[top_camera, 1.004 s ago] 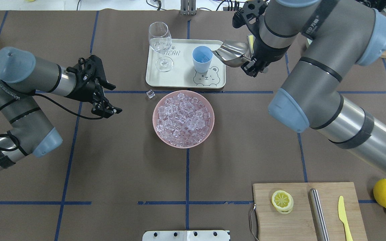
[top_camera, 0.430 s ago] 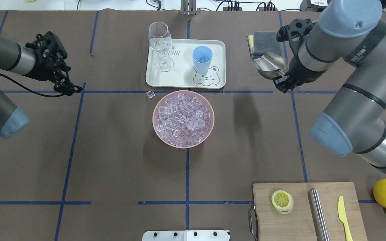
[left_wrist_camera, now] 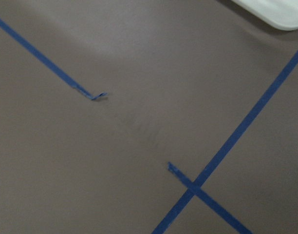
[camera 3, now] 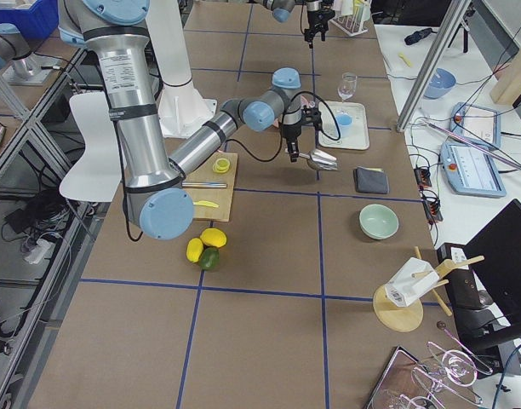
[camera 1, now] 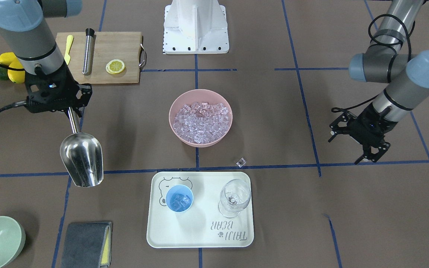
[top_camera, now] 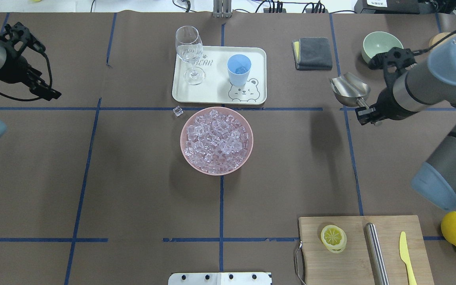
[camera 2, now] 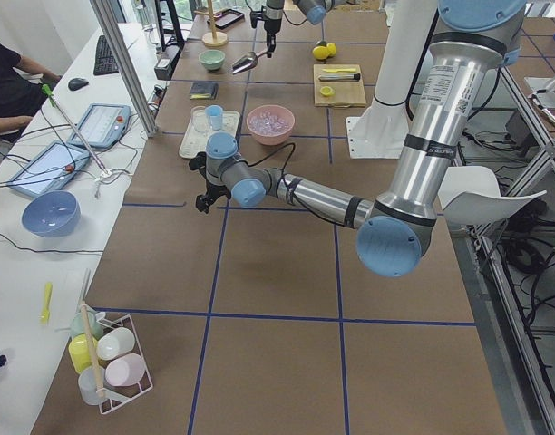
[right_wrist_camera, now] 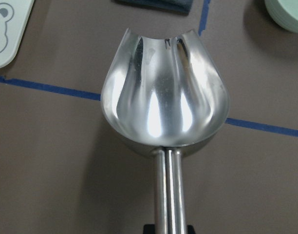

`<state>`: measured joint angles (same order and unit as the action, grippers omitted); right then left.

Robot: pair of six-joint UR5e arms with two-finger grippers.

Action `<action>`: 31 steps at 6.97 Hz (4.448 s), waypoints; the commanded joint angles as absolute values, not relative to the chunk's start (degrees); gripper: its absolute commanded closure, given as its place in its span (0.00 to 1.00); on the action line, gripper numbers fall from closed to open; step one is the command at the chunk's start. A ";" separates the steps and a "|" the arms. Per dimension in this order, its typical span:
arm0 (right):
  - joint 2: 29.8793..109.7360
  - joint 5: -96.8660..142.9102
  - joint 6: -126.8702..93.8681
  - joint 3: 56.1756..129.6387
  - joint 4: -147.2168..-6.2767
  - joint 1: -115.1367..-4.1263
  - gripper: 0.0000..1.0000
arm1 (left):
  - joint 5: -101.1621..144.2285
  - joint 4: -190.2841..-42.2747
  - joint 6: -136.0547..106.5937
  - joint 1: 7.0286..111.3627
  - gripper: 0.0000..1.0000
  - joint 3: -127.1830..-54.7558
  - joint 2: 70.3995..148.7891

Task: Put ice in cup with scoop

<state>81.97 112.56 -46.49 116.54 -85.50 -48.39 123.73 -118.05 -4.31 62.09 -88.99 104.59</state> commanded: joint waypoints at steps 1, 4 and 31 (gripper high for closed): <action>93.65 108.92 -57.42 117.95 -72.37 -48.17 1.00 | 123.66 -114.44 -4.22 67.65 0.00 -90.87 98.65; 99.31 101.21 -64.39 117.95 -63.28 -41.70 1.00 | 123.84 -112.51 -4.31 70.29 0.00 -91.67 92.38; 90.63 134.03 5.29 93.43 -89.50 -86.38 0.00 | 136.23 -86.57 -3.78 85.08 0.00 -93.78 93.60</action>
